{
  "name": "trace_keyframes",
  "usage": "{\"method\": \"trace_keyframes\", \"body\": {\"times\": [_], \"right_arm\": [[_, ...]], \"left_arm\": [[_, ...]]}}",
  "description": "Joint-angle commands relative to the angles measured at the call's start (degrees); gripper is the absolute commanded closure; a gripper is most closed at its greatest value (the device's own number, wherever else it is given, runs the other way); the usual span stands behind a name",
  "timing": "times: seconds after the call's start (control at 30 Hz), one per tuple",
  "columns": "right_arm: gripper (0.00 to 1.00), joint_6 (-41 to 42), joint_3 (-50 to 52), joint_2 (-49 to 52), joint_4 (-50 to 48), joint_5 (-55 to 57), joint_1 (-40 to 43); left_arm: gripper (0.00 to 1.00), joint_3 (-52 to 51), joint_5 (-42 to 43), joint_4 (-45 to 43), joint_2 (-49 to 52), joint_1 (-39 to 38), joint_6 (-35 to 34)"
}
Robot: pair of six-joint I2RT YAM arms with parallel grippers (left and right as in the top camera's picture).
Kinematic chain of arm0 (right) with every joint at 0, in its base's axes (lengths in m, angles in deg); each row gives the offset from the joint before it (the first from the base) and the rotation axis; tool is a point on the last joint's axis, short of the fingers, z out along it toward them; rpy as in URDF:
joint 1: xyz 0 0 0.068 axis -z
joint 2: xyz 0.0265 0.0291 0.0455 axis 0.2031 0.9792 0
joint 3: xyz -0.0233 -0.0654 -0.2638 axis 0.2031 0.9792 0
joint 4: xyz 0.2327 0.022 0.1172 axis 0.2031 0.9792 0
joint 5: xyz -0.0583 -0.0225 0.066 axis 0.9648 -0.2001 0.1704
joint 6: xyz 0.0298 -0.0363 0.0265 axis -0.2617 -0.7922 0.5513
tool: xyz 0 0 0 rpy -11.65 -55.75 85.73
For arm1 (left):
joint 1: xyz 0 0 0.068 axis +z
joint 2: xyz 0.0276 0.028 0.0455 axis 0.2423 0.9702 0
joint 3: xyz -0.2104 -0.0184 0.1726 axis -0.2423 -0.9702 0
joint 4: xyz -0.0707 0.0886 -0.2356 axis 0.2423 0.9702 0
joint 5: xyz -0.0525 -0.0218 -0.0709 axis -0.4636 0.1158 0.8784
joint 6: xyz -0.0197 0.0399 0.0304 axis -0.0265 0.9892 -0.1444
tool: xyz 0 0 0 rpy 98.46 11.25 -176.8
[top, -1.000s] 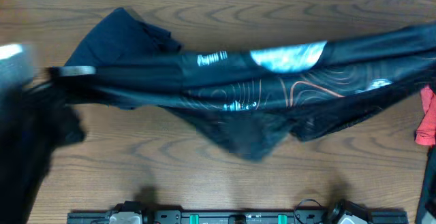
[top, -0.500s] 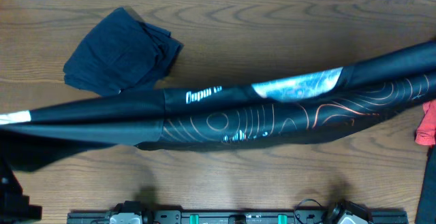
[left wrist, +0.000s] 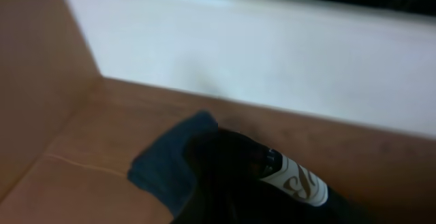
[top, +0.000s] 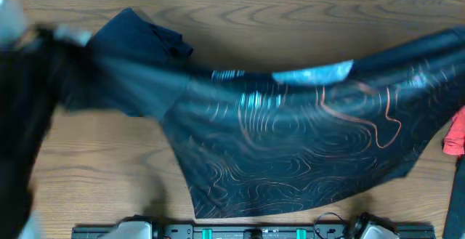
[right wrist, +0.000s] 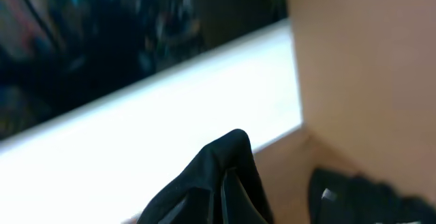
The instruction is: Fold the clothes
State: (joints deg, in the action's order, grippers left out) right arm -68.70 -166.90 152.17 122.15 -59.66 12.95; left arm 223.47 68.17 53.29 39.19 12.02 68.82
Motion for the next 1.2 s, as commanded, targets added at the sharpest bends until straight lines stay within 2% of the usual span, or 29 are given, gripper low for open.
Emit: {"method": "trace_keyframes", "body": {"times": [0.0,0.27,0.33,0.37,0.4,0.43,0.47,0.5,0.57,0.6,0.7,0.87,1.07,1.17], "right_arm": [[0.99,-0.96,0.11,9.35,-0.48,-7.80,-0.42],[0.99,-3.34,0.11,31.04,-13.64,-23.91,-0.46],[0.93,-3.08,0.11,35.87,-17.38,-25.51,-0.72],[0.82,-2.73,0.11,37.38,-18.67,-25.92,-0.81],[0.46,-2.64,0.11,39.95,-20.59,-26.40,-0.92],[0.27,-2.64,0.11,40.70,-20.94,-26.38,-0.90],[0.05,-2.93,0.11,41.57,-21.03,-26.34,-0.81],[0.01,-3.30,0.11,41.99,-20.55,-26.36,-0.57],[0.01,-3.72,0.11,41.88,-18.49,-26.56,0.24],[0.01,-4.48,0.09,41.35,-17.14,-27.21,0.90],[0.01,-6.82,0.11,39.26,-11.13,-27.47,1.99],[0.01,-10.58,0.11,34.73,5.27,-25.99,3.08],[0.01,-8.46,1.36,34.77,29.03,-12.94,2.01],[0.04,-7.52,5.75,35.41,32.39,-6.95,1.07]], "left_arm": [[0.94,-1.20,3.87,-2.75,9.09,-0.13,3.48],[0.94,-1.20,3.91,-16.31,29.51,-0.24,4.55],[0.94,-1.20,4.15,-19.71,33.33,-0.24,4.52],[0.94,-1.20,4.57,-20.79,34.56,-0.24,4.55],[0.92,-1.20,5.16,-22.53,36.50,-0.24,4.57],[0.87,-1.20,5.14,-22.93,37.00,-0.24,4.59],[0.75,-1.20,5.14,-23.47,37.70,-0.24,4.59],[0.59,-1.20,5.09,-23.63,38.10,-0.22,4.79],[0.27,-1.18,4.04,-23.28,37.94,-0.15,5.18],[0.18,-1.14,2.84,-22.91,37.48,-0.04,5.25],[0.07,-0.96,-1.66,-20.39,34.95,0.07,5.42],[0.04,-0.98,-2.86,-12.81,28.30,0.31,6.03],[0.04,-0.98,-2.21,-0.26,20.74,0.31,4.39],[0.04,-0.98,-2.19,4.87,18.45,0.31,1.03]]}}
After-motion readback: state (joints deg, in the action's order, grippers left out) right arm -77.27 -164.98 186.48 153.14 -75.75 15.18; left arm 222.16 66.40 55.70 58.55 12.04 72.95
